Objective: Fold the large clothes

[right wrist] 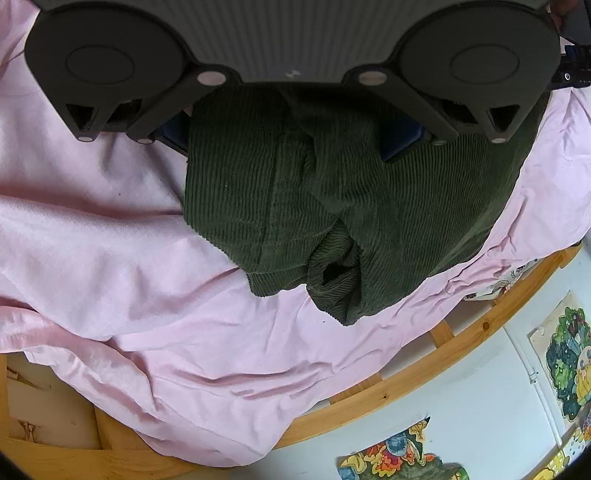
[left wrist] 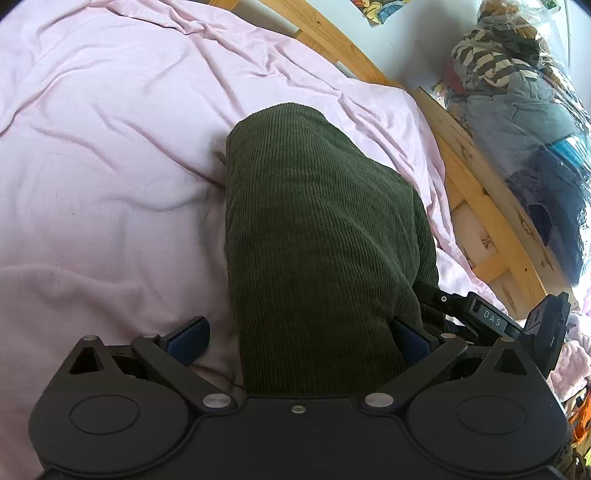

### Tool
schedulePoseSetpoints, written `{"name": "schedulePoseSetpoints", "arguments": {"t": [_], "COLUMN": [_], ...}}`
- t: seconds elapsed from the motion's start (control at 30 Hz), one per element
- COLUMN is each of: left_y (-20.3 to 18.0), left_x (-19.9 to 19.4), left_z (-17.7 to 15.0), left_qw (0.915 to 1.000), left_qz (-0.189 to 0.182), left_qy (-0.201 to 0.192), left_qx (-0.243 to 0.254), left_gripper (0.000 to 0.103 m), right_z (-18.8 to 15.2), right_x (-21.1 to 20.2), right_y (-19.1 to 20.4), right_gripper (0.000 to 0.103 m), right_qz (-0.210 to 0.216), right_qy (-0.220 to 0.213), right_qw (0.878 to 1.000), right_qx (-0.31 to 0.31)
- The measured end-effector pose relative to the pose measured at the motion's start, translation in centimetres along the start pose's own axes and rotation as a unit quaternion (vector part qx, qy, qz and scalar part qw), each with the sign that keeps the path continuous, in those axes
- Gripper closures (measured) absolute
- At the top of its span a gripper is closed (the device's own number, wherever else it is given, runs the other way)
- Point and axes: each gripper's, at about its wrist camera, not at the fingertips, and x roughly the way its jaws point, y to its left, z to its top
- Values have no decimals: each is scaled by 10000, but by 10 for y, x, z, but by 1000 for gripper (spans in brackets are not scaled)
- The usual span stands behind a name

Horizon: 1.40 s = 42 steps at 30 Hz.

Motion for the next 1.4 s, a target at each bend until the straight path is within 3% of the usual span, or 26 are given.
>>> {"name": "schedulePoseSetpoints", "arguments": {"t": [0.43,0.8,0.97,1.13,1.2,1.33,1.4], "left_y": [1,2,-3,-19,-19,-5,-5], "left_x": [0,1,7,16,21,28,29], "left_z": [-1,1,11,30,29,22,23], "left_qw": [10000,10000,9991,9953,9955,9957,9957], "left_qz": [-4,-39,70,278,208,-78,-128], "left_qy": [-25,36,401,856,861,899,915], "left_qx": [-1,-18,-113,342,342,-203,-102], "left_gripper": [1,1,0,1,0,1,1], "right_z": [-2,-7,-9,-10,-12,-14,-14], "right_x": [1,11,13,14,13,12,11], "right_y": [-4,-19,-17,-18,-19,-17,-18], "right_gripper": [0,0,0,0,0,0,0], "right_qz": [124,716,684,688,698,692,690], "right_qy": [18,-83,-119,-177,-201,-240,-247], "right_qw": [9997,9954,9955,9955,9954,9954,9954], "right_qx": [196,635,644,634,631,618,611]}}
